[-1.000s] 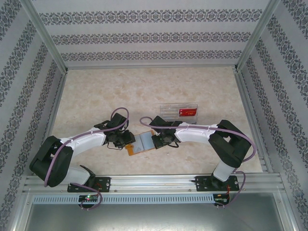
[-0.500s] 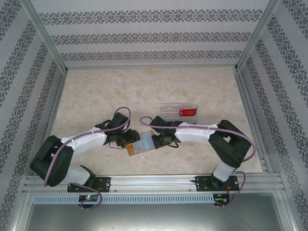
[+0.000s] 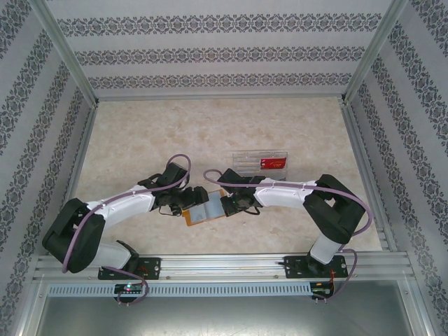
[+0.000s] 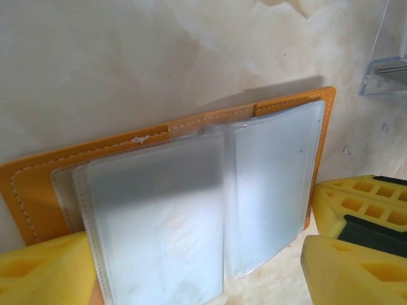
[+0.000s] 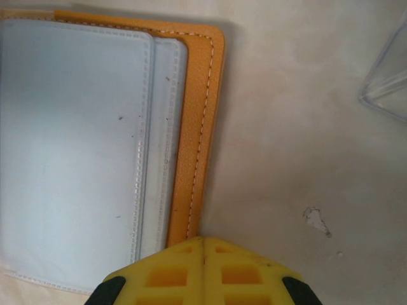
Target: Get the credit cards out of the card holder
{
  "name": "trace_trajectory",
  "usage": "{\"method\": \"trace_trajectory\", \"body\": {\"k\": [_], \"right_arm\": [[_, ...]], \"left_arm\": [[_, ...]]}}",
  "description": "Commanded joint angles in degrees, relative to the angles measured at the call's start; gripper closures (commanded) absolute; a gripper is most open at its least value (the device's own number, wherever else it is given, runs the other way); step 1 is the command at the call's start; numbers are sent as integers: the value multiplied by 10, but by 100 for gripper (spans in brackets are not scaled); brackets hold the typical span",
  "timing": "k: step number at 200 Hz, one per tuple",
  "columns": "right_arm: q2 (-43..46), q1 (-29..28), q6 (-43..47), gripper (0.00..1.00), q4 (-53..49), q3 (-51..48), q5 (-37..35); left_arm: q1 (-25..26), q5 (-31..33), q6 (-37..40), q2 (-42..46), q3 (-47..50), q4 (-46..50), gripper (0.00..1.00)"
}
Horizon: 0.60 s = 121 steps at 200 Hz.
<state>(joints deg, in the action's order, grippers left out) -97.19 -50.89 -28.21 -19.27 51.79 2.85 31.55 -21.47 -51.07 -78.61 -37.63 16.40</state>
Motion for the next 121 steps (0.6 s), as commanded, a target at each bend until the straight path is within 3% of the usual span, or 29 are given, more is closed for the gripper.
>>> {"method": "trace_trajectory", "body": {"k": [1,121], "right_arm": [[-24,-14,-6,100,0,2,19],[-29,-14,-7,100,-2,7,19]], "left_arm": [[6,41,20,21,-27,64,13],[6,9,19,-28,-20,30,22]]}}
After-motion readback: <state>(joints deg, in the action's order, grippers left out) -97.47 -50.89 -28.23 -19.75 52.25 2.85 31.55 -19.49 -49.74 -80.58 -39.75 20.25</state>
